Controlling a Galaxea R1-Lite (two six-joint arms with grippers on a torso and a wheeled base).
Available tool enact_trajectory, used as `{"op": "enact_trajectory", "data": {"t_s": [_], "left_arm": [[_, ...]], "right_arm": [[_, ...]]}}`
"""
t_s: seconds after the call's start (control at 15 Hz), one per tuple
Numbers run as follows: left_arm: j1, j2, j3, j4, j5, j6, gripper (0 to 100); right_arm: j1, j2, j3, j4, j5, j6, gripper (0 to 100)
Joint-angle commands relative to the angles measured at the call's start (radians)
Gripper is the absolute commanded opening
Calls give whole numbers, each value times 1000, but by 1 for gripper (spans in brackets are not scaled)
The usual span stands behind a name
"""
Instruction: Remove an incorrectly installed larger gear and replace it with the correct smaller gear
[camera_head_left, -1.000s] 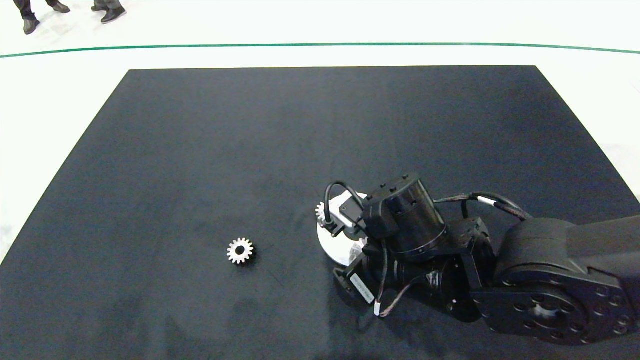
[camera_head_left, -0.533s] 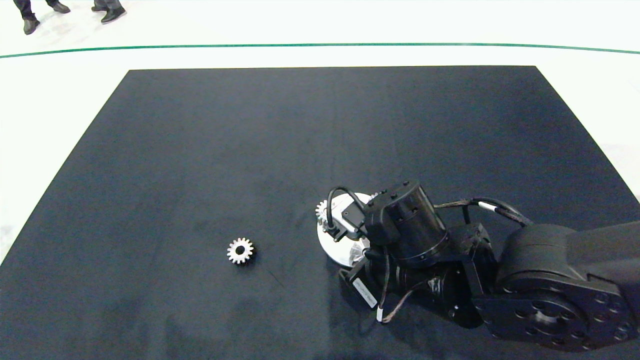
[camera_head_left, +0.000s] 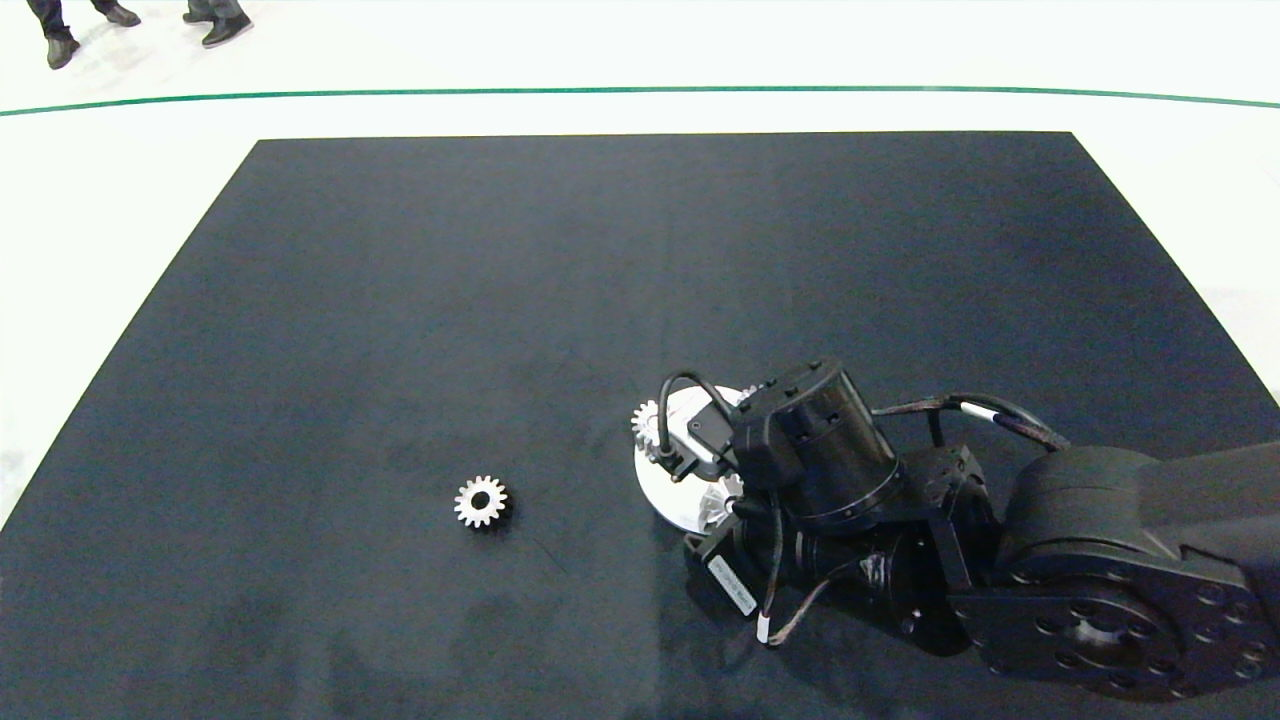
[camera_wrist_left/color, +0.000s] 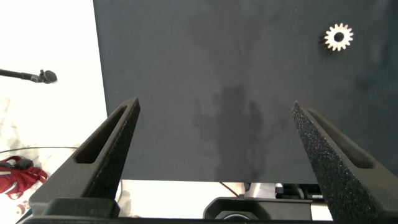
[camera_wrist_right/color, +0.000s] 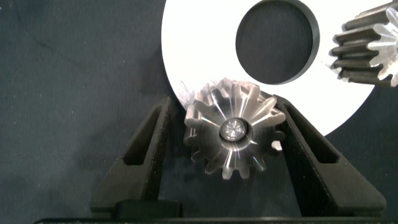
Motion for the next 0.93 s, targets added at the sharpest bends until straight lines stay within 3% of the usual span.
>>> {"op": "enact_trajectory", "data": {"t_s": [0.07, 0.93], "left_arm": [[1, 1, 2, 6, 1, 2, 100], [1, 0, 0, 4, 1, 2, 100]], "right_arm": [[1, 2, 6, -3, -3, 0, 55], [2, -1, 32, -18, -1, 6, 29]]}}
